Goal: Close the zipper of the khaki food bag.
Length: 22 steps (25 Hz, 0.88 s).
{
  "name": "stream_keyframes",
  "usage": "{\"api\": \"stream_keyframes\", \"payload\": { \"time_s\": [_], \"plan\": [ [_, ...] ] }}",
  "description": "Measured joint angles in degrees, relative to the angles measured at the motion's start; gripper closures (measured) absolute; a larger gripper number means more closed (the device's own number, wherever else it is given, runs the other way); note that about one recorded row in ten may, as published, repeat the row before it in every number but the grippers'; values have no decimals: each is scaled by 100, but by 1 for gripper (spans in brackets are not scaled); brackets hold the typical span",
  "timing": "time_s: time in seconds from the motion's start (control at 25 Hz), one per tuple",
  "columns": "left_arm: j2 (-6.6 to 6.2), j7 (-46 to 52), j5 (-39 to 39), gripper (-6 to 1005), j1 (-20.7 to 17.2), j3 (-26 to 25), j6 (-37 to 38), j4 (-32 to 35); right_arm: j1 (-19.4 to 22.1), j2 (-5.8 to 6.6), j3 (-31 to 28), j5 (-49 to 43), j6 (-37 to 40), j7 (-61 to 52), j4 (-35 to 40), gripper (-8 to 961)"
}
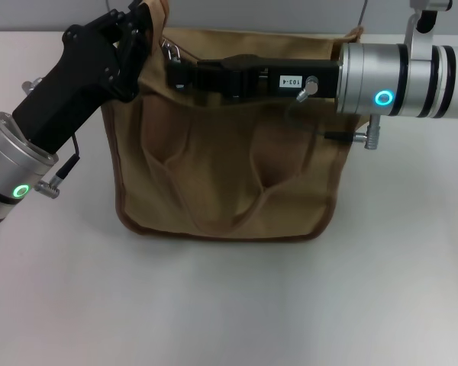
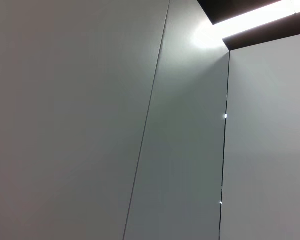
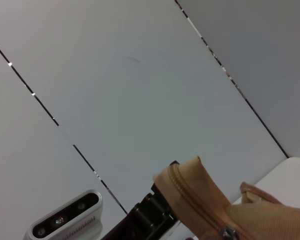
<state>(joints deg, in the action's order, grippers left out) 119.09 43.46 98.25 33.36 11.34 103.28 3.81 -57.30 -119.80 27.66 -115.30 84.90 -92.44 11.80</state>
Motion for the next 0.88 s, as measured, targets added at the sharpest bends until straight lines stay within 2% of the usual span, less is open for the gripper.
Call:
{"api": "stream_keyframes", "payload": {
  "time_s": [0.12, 0.16, 0.44, 0.88],
  "plan": [
    [0, -3, 0, 963, -6, 0, 0, -1, 21, 0, -17, 0, 16, 2, -2, 751],
    [0, -5, 0, 963, -7, 0, 0, -3, 39, 0, -32, 0, 24, 6, -3, 936],
    [-6, -36, -15, 962, -78, -21, -41, -3, 117, 4, -52, 0, 111, 81, 17, 952],
    [-48, -49, -45, 961, -626, -556, -149, 149, 541, 45, -29, 184, 260, 71, 285, 953]
  ]
}}
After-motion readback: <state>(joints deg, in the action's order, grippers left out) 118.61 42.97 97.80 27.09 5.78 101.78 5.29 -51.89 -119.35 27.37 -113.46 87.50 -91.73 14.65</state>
